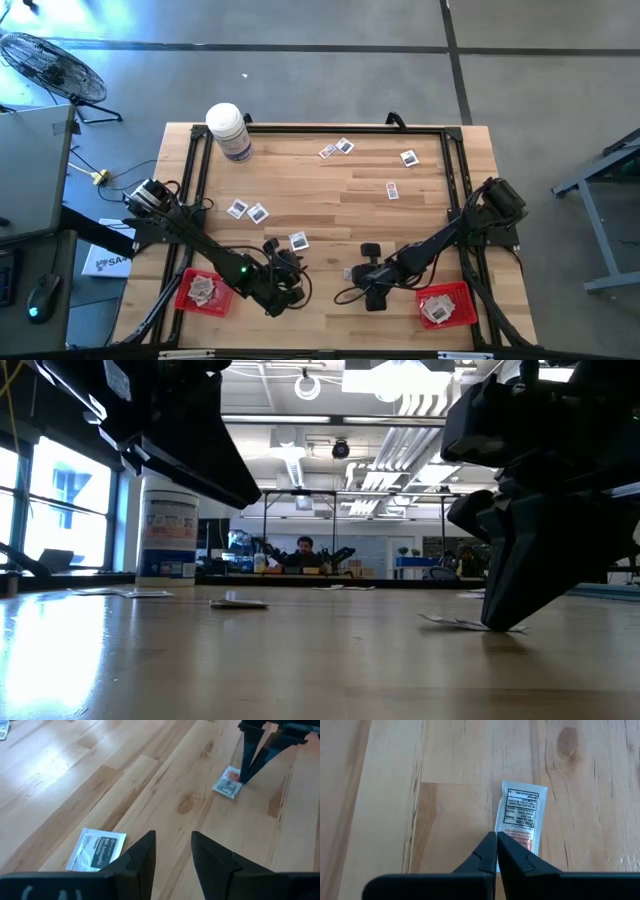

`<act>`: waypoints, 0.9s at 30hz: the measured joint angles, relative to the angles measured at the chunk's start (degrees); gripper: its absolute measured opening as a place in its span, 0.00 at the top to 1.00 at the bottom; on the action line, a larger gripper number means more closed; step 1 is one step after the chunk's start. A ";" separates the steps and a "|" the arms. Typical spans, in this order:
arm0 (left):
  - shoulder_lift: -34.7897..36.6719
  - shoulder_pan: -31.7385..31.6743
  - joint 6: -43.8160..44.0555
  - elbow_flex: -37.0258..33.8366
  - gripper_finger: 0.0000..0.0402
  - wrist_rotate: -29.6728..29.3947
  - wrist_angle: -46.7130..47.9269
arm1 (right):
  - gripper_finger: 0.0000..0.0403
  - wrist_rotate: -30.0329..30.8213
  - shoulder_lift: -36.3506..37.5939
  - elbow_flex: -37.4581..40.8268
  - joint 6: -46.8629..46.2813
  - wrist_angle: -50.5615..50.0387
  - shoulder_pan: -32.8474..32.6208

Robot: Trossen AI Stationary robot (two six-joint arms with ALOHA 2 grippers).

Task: Pick & Place First Aid Supplies
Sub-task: Put the ointment pack into the left red bin

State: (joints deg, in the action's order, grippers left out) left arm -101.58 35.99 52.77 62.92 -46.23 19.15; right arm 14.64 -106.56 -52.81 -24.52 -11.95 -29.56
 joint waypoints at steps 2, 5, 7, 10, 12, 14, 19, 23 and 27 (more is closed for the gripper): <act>0.00 0.00 -0.01 0.00 0.70 -0.41 -0.71 | 1.00 -0.08 0.12 -0.53 -0.06 -0.24 -0.12; -0.80 -0.02 -0.05 0.07 0.70 -2.06 -3.47 | 0.99 -0.04 0.49 -2.05 0.01 -0.51 -0.24; -1.72 -0.02 -1.39 0.00 0.70 -3.22 -4.66 | 0.99 -0.16 0.59 -3.02 0.39 -0.77 -0.59; -3.43 -0.04 -4.94 0.04 0.70 -2.87 -8.04 | 1.00 -0.03 1.03 -3.98 1.20 -0.97 -0.59; -4.50 -0.04 -7.08 0.04 0.70 -2.07 -10.23 | 0.98 0.09 1.51 -4.46 1.49 -0.17 -0.72; -5.16 -0.04 -7.85 0.04 0.70 -1.85 -10.28 | 0.96 0.47 1.81 -4.74 1.70 0.07 -0.89; -5.42 -0.07 -8.00 0.04 0.70 -1.96 -10.44 | 0.85 3.11 1.64 -4.56 3.07 3.87 -0.94; -5.42 -0.48 -7.98 0.04 0.70 -1.49 -10.44 | 0.76 4.17 1.11 -2.95 3.52 7.73 -0.42; -5.46 -0.42 -7.98 0.02 0.70 -1.28 -10.27 | 0.74 3.82 -0.52 -2.35 4.50 9.52 -0.28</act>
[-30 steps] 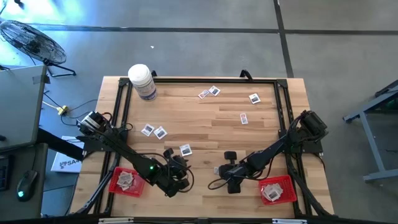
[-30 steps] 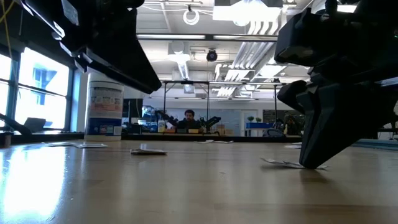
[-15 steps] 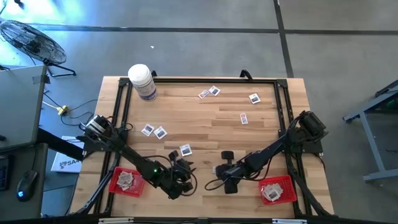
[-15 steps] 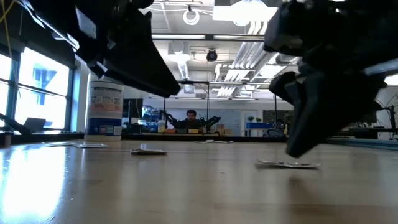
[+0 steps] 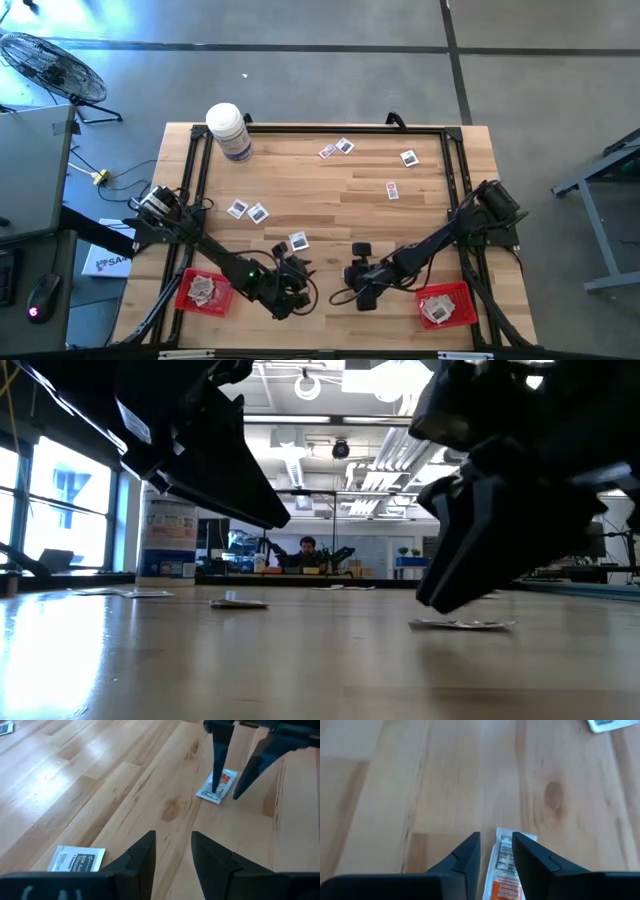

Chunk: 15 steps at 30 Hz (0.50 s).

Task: Pick & Place First Aid Supplies
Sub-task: Put the ointment pack into the left red bin

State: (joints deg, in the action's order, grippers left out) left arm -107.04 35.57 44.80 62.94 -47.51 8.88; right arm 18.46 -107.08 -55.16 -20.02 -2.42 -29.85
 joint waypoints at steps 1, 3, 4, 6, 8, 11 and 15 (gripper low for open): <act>0.00 0.00 0.00 0.00 0.70 0.02 0.09 | 0.73 0.03 -0.50 0.00 0.51 0.12 -0.02; 0.00 0.00 0.00 0.00 0.70 0.02 0.07 | 0.73 0.24 -1.37 0.00 0.73 0.88 0.00; 0.00 0.00 0.00 0.01 0.70 0.02 0.05 | 0.73 0.58 -1.64 -0.02 0.68 1.11 -0.02; 0.00 -0.02 0.00 0.00 0.70 0.02 0.05 | 0.73 1.15 -2.26 -0.07 0.64 1.53 0.03; -0.02 0.00 0.00 0.00 0.70 0.00 0.09 | 0.73 2.00 -2.68 -0.09 -0.39 1.75 0.17; -0.02 0.00 0.00 0.00 0.70 0.00 0.07 | 0.74 2.10 -3.02 -0.15 -1.43 1.87 0.72; -0.03 0.00 0.00 0.00 0.70 -0.01 0.07 | 0.77 2.01 -3.09 -0.15 -2.21 1.74 1.60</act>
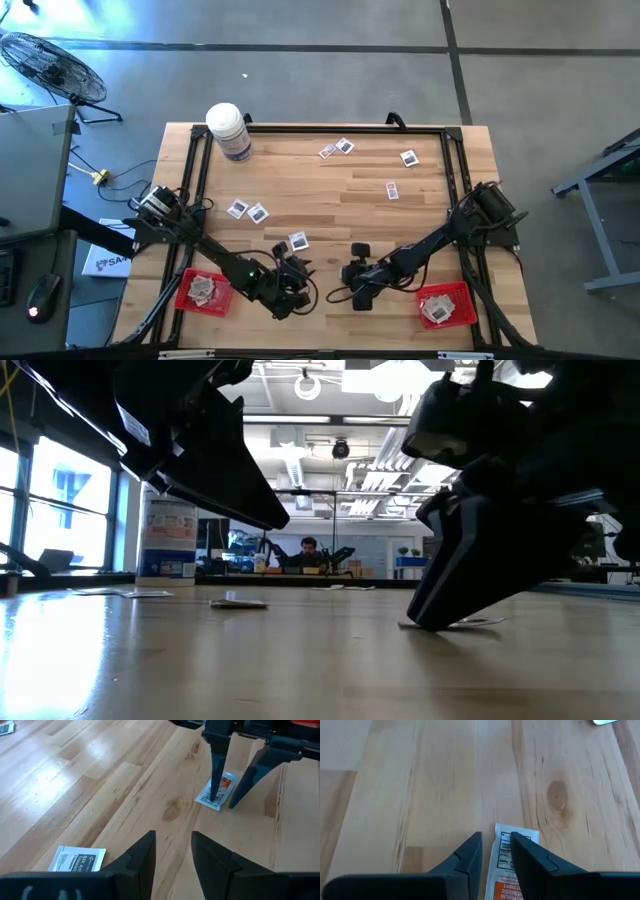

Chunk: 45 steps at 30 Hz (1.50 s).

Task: Pick & Place First Aid Supplies
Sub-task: Put the ointment pack into the left red bin

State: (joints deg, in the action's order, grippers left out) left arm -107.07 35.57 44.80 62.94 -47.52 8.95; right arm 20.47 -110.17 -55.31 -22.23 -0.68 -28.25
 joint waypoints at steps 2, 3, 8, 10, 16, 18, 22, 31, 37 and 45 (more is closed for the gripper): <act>-0.02 0.00 0.00 0.00 0.70 -0.01 0.00 | 0.79 -0.03 -0.04 -0.02 0.03 -0.01 0.36; -0.02 0.00 0.00 0.00 0.70 -0.01 0.00 | 0.81 -0.08 -0.05 -0.02 0.03 -0.15 0.54; -0.02 0.00 0.00 0.00 0.70 -0.01 0.00 | 0.91 -0.13 -0.09 -0.02 0.17 -0.57 1.42; -0.02 0.00 0.00 0.00 0.70 -0.01 0.00 | 0.96 -0.71 -0.09 -0.04 0.18 -0.72 1.72; -0.02 0.00 0.02 0.00 0.70 -0.01 -0.40 | 0.99 -1.33 -0.09 -0.02 -1.14 -0.47 1.92; -0.02 0.00 0.02 0.00 0.70 -0.01 -1.31 | 0.99 -1.94 -0.09 0.02 -1.21 1.29 1.92; -0.02 0.00 -1.71 0.00 0.70 -0.09 -3.84 | 0.99 -3.41 -0.24 0.06 -1.92 5.39 1.36; -1.94 0.19 -15.76 -0.13 0.70 7.97 -10.62 | 1.00 -11.19 2.15 -1.20 -5.86 12.32 0.84; -6.08 0.09 -28.57 -0.07 0.70 13.85 -22.80 | 1.00 -17.95 2.89 -1.31 -7.42 16.70 0.54; -7.32 0.04 -35.73 -0.02 0.70 14.21 -27.60 | 1.00 -17.94 2.89 -1.03 -9.30 15.91 0.58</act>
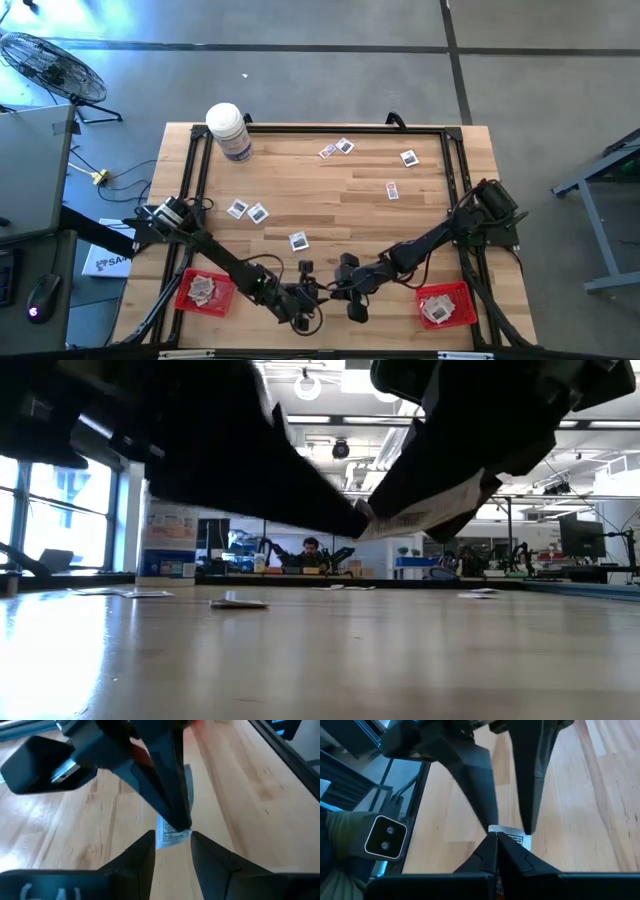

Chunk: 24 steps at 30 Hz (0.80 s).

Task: Pick & Place First Aid Supplies
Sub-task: Put the ointment pack into the left red bin

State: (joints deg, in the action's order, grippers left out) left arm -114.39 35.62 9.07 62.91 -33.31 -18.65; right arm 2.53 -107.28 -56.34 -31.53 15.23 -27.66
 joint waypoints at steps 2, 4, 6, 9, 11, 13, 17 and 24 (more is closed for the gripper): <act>0.00 0.00 -1.31 0.02 0.70 0.02 -0.12 | 1.00 0.13 0.00 0.00 0.00 1.07 -0.02; 0.00 0.00 -2.37 0.02 0.70 0.02 -0.89 | 1.00 0.01 0.04 -0.02 0.02 2.71 0.04; 0.00 0.00 -2.80 0.02 0.70 0.09 -1.18 | 1.00 0.11 0.04 -0.02 0.01 3.10 0.15; 0.00 0.00 -2.82 0.02 0.70 0.19 -0.94 | 1.00 0.07 0.04 -0.02 0.00 3.77 0.29; 0.00 0.00 -2.76 0.02 0.74 0.74 -0.90 | 1.00 -0.03 0.04 -0.02 0.00 3.91 0.29; 0.00 -0.04 -2.69 0.02 0.81 1.26 -0.90 | 1.00 0.07 0.04 -0.02 0.00 3.85 0.26; 0.00 -0.01 -2.61 0.02 0.97 1.61 -0.84 | 1.00 0.32 0.04 -0.07 0.01 3.97 0.24; 0.00 0.00 -1.76 0.02 0.98 1.39 -0.83 | 0.96 1.49 0.23 -0.25 1.48 5.09 0.17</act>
State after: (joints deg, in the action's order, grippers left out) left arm -114.39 35.62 7.31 62.94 -31.93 -19.49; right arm 4.03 -107.05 -56.58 -30.04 20.32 -27.49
